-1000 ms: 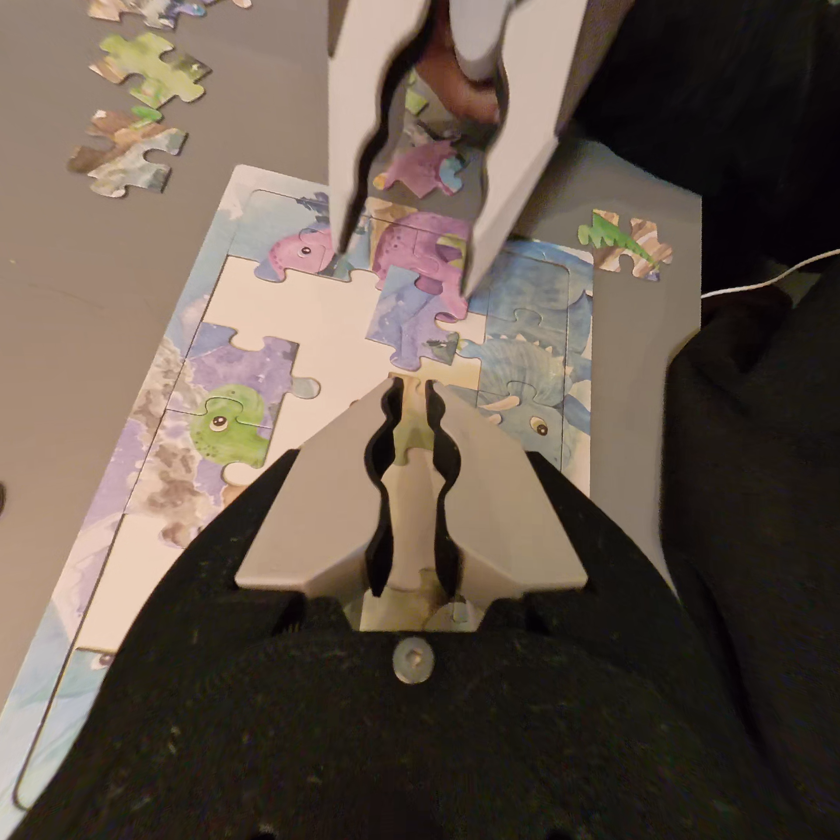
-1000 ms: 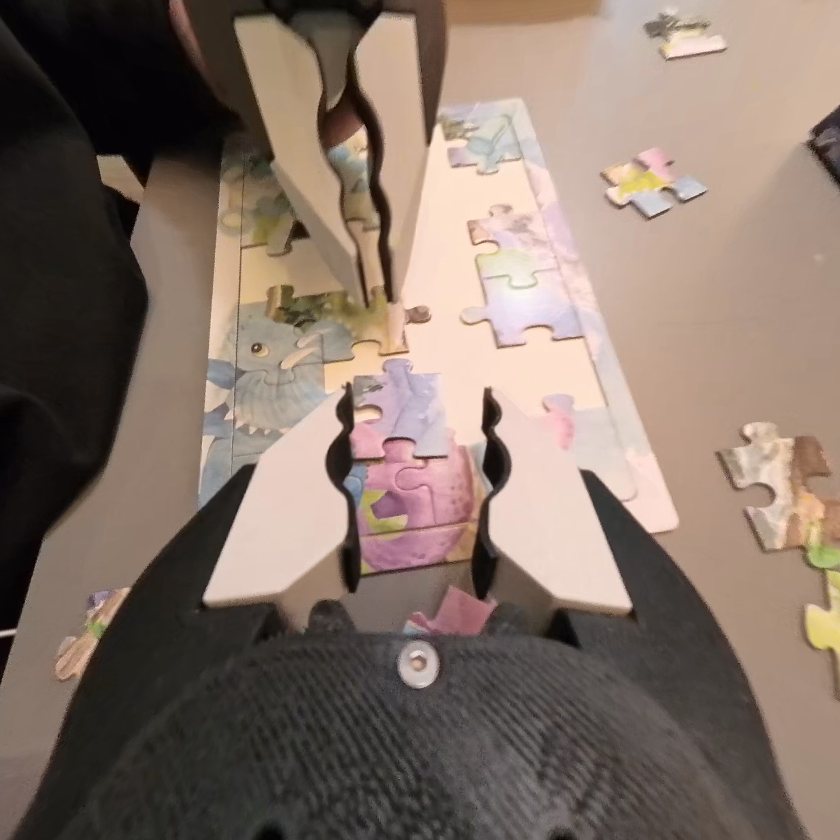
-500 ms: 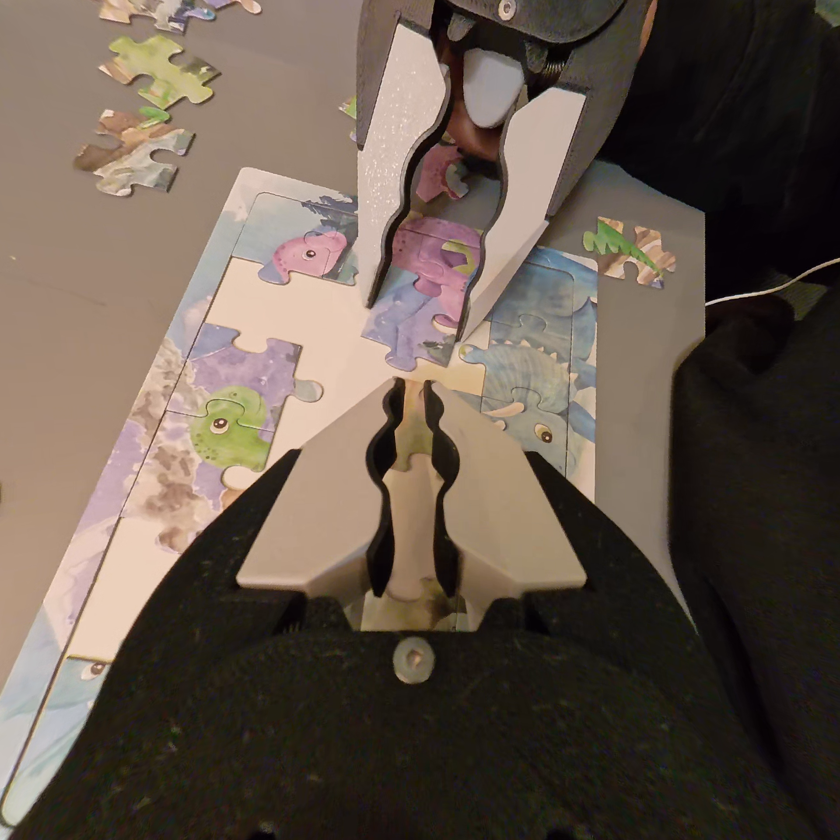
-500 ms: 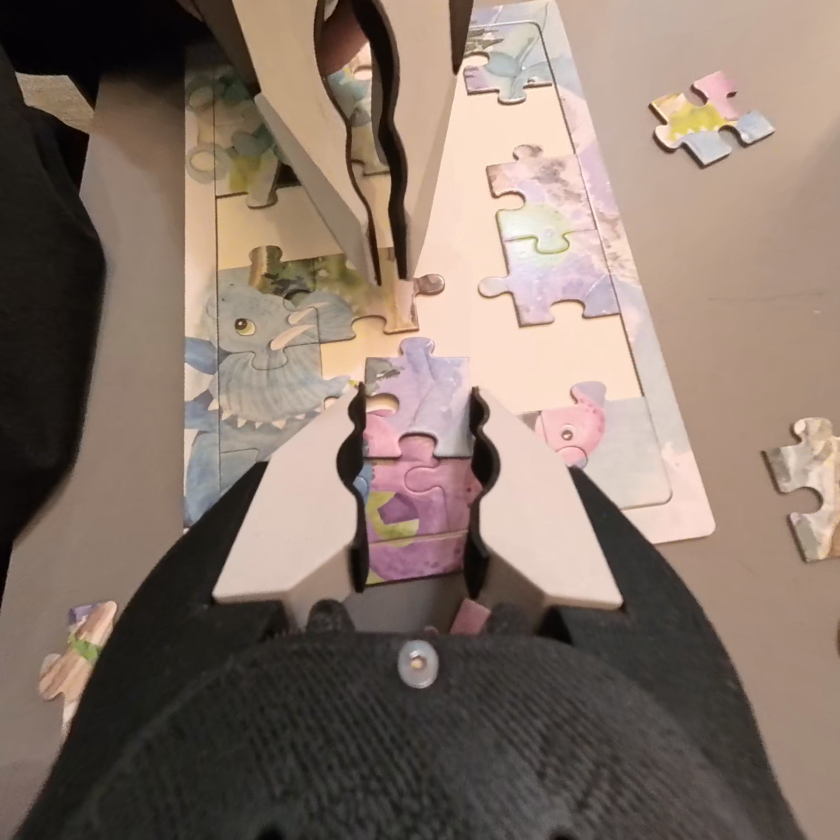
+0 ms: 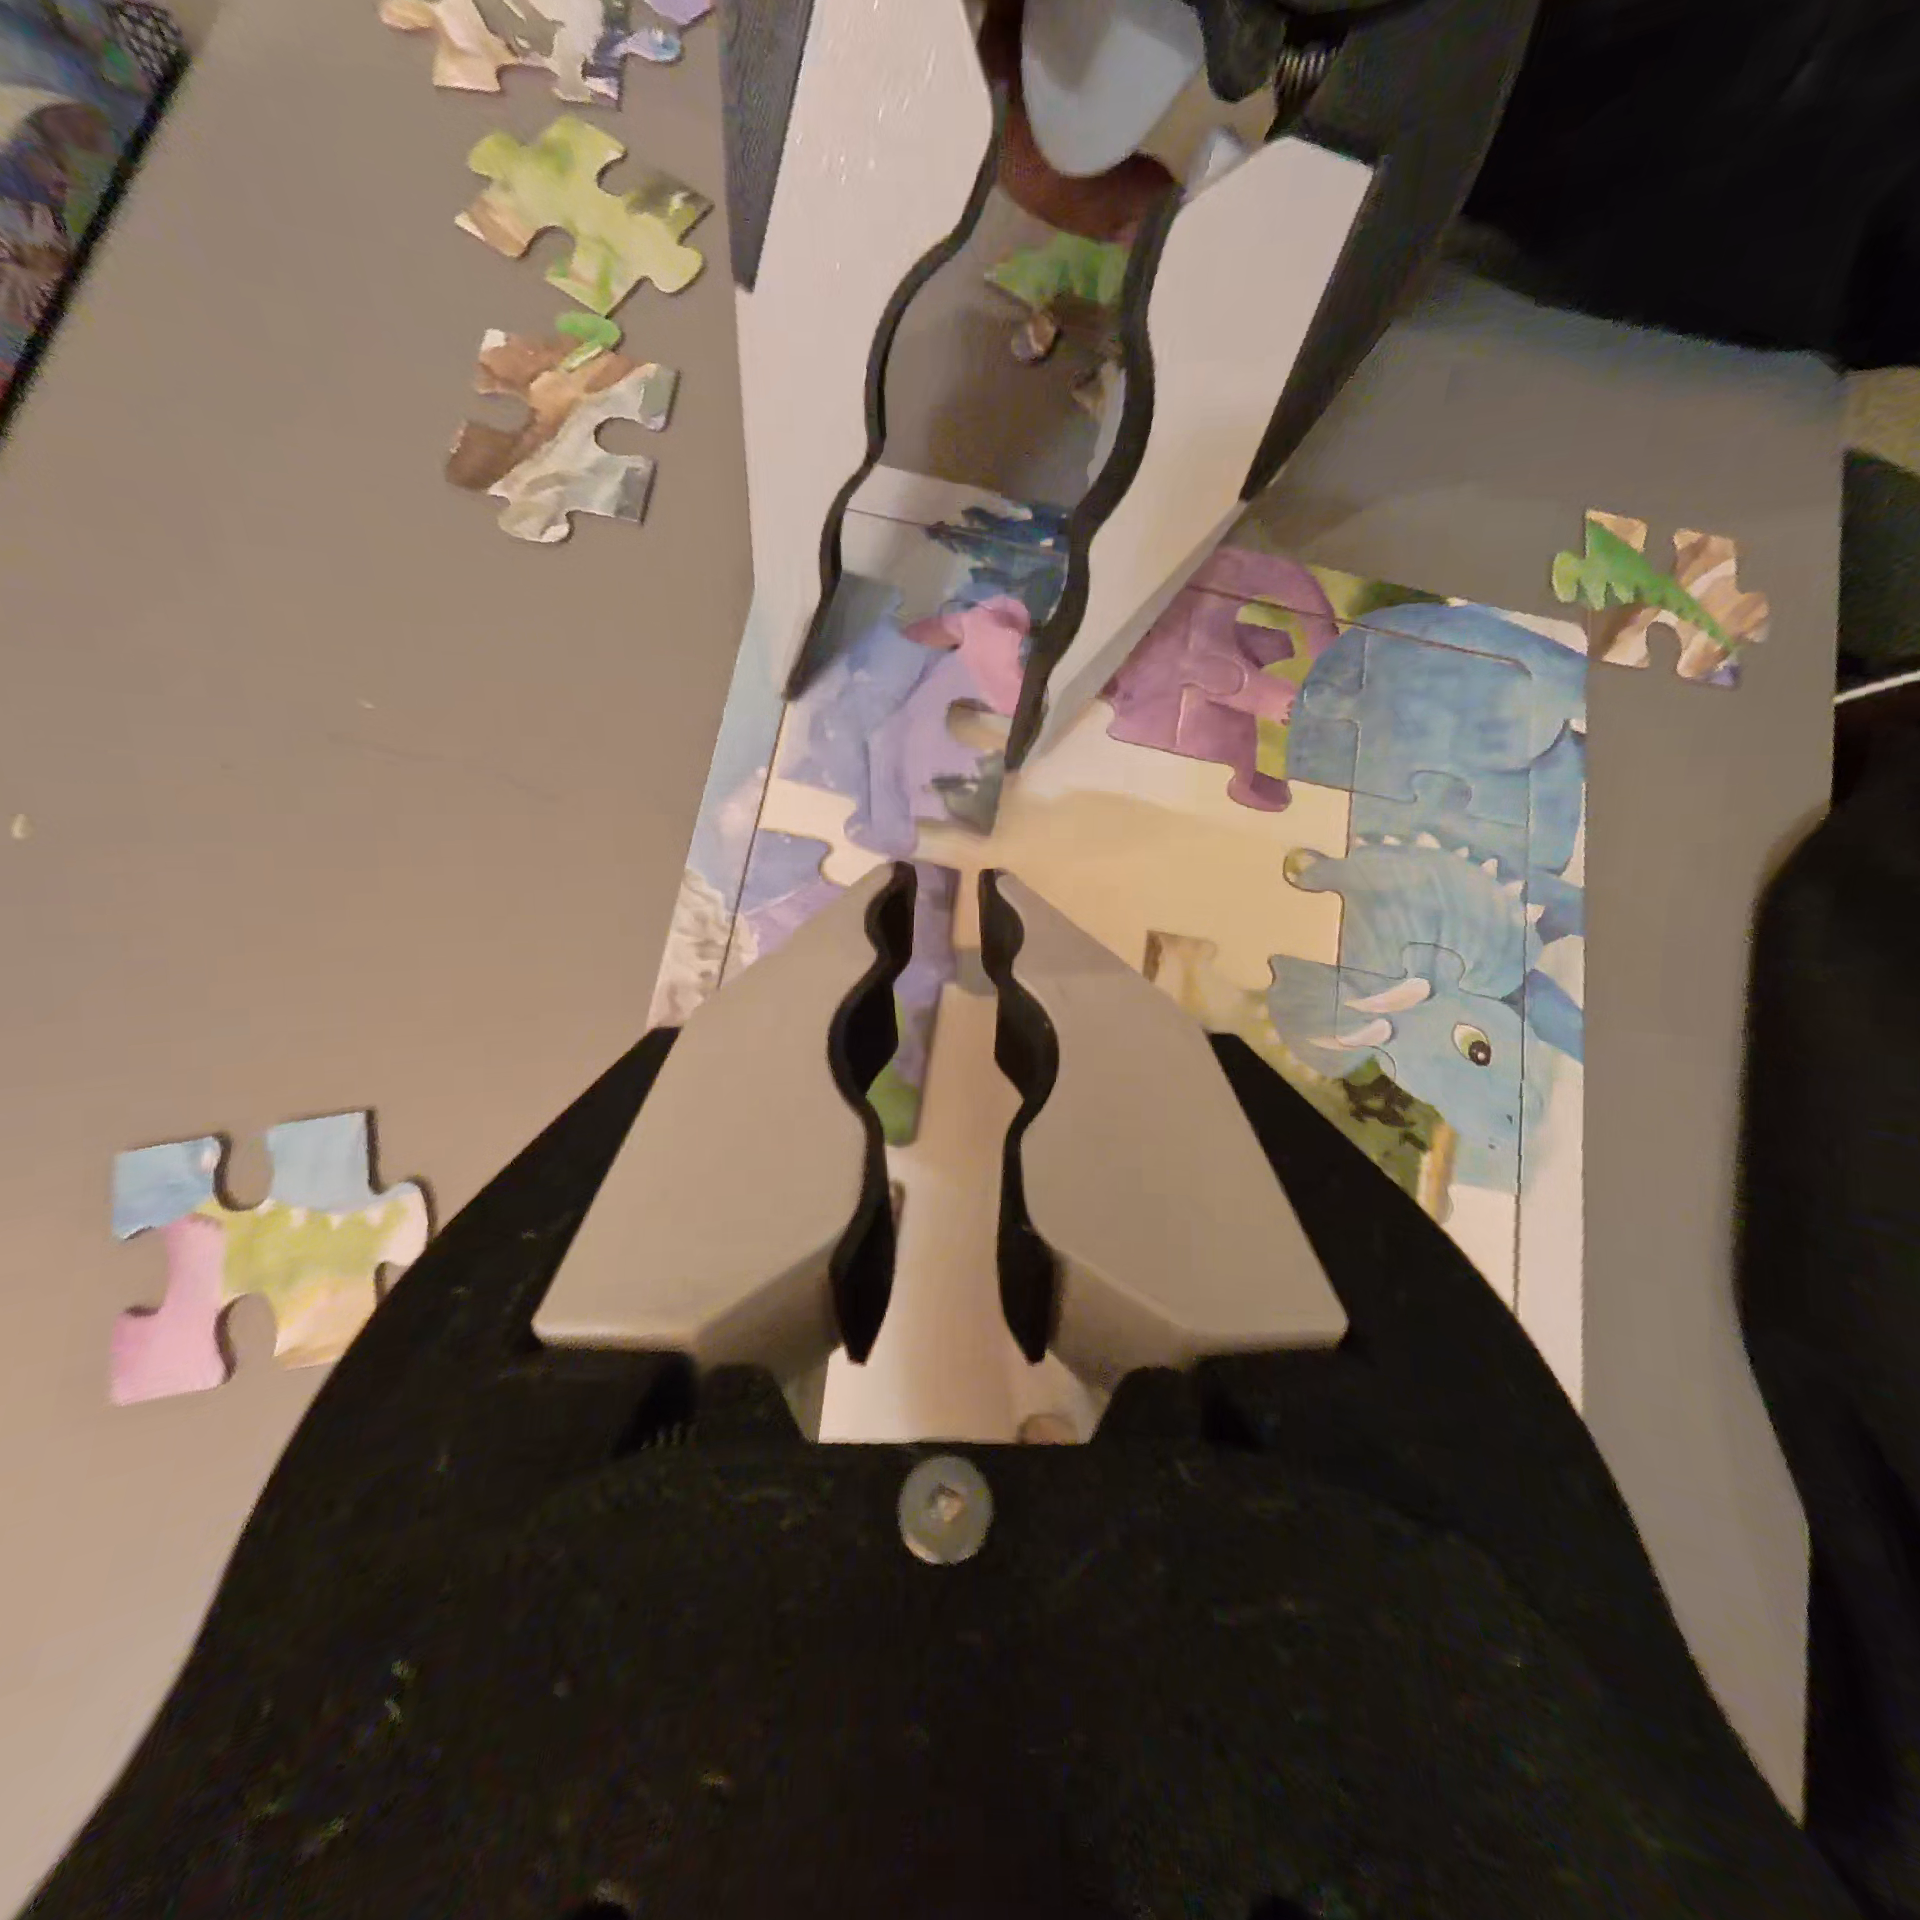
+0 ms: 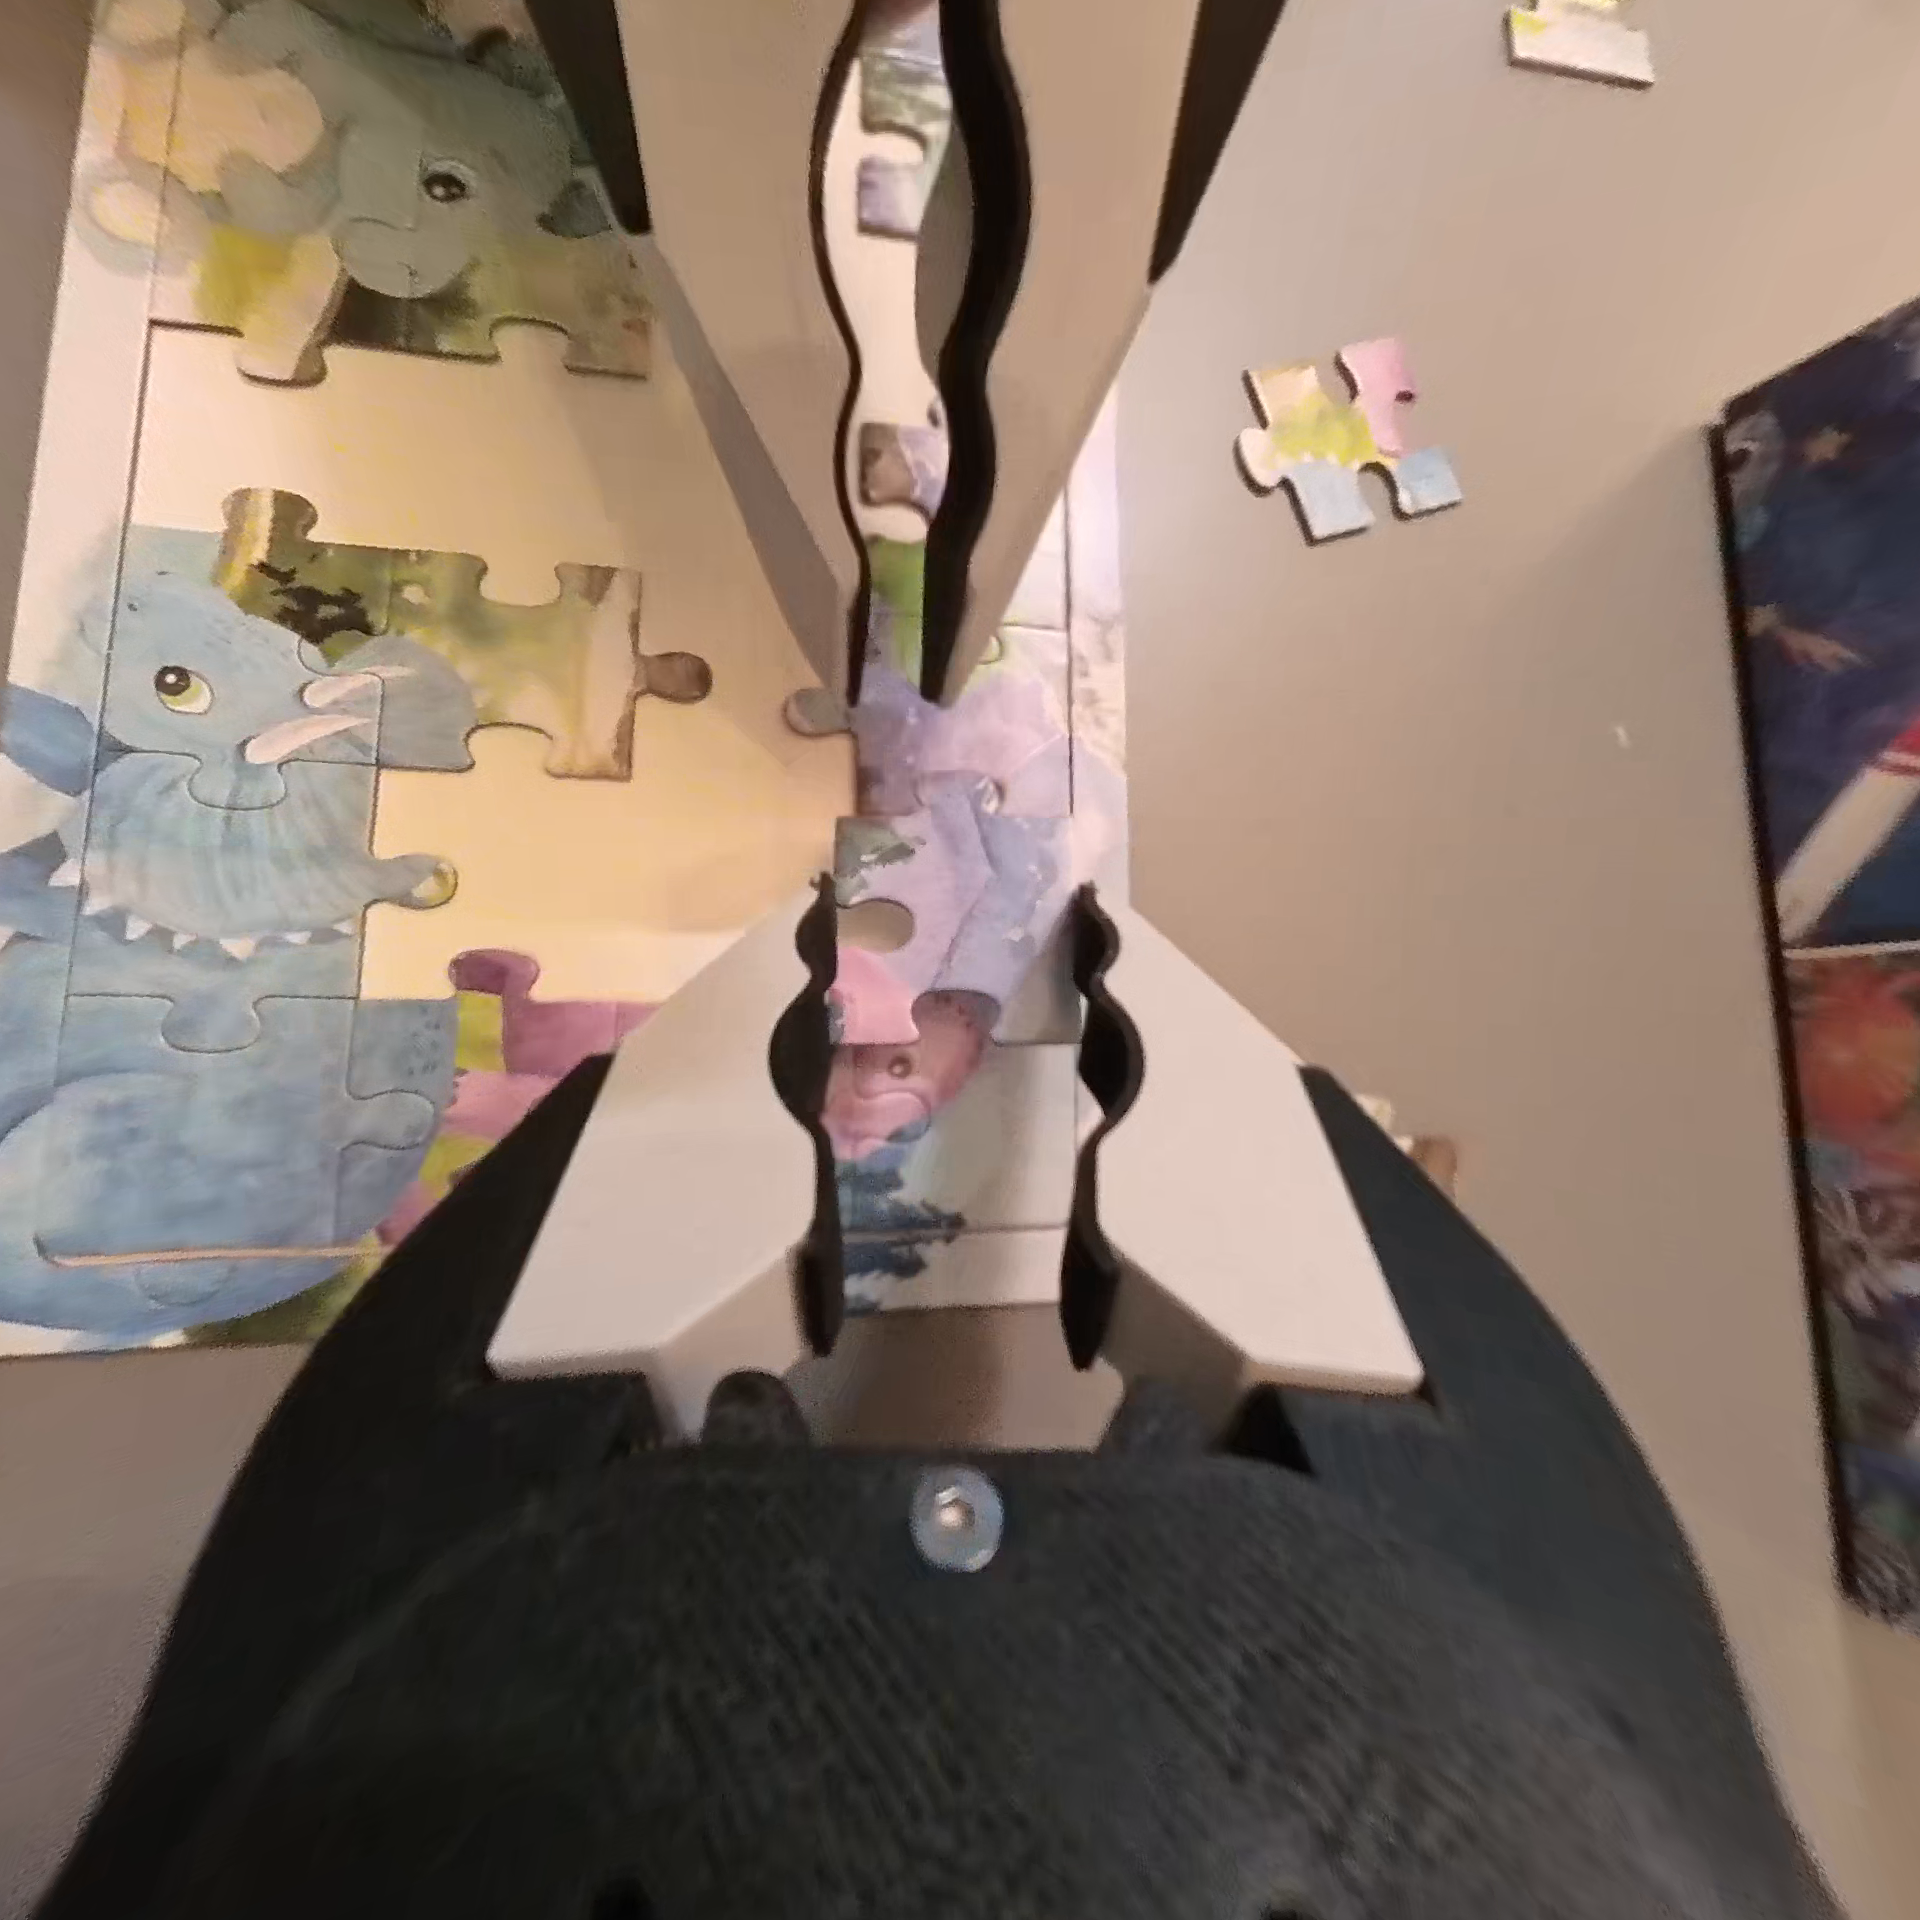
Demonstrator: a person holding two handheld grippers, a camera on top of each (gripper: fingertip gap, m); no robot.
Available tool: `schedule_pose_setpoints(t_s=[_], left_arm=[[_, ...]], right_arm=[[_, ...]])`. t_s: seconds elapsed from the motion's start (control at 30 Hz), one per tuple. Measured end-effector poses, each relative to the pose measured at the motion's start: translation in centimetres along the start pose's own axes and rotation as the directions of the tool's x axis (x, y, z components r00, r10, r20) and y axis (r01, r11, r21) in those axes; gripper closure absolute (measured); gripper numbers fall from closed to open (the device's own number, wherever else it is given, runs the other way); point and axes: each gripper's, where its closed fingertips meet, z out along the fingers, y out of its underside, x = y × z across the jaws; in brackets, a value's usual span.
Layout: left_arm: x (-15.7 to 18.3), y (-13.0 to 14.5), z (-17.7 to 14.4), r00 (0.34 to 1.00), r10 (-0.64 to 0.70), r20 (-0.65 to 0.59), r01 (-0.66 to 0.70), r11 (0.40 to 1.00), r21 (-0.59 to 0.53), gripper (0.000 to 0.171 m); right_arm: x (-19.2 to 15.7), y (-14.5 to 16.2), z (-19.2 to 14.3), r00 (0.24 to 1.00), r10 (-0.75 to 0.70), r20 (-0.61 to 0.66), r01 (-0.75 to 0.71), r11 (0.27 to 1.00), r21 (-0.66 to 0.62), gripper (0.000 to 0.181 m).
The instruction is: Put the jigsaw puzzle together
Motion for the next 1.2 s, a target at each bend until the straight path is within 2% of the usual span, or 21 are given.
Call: schedule_pose_setpoints(t_s=[0.1, 0.27, 0.43, 0.77, 0.97, 1.2], left_arm=[[-0.6, 0.7, 0.5, 1.0, -0.017, 0.01, 0.017, 1.0, -0.003, 0.16], [-1.5, 1.1, 0.9, 0.999, -0.018, 0.032, 0.019, 1.0, -0.003, 0.157], [-1.6, 1.4, 1.1, 0.999, -0.02, 0.031, 0.02, 1.0, -0.005, 0.157], [-1.7, 0.8, 1.0, 0.999, -0.017, 0.044, 0.015, 0.999, 0.034, 0.157], [-1.6, 0.2, 1.6, 0.998, -0.021, 0.052, 0.018, 0.999, 0.045, 0.154], [-1.9, 0.5, 2.0, 0.996, -0.003, 0.085, 0.002, 1.0, 0.021, 0.153]], right_arm=[[0.0, 0.4, 0.7, 0.999, 0.005, 0.051, -0.006, 1.0, 0.017, 0.137], [0.3, 0.2, 0.9, 0.998, 0.013, 0.066, -0.017, 0.998, 0.055, 0.137], [0.3, 0.7, 1.3, 0.998, 0.018, 0.062, -0.02, 0.999, 0.035, 0.136], [0.2, 0.5, 0.7, 0.998, 0.034, 0.047, -0.036, 0.999, 0.041, 0.13], [0.0, 1.9, 0.4, 0.994, 0.1, 0.049, -0.1, 0.995, 0.006, 0.121], [-0.7, 1.7, 0.5, 0.994, 0.098, 0.057, -0.099, 0.995, 0.009, 0.124]])
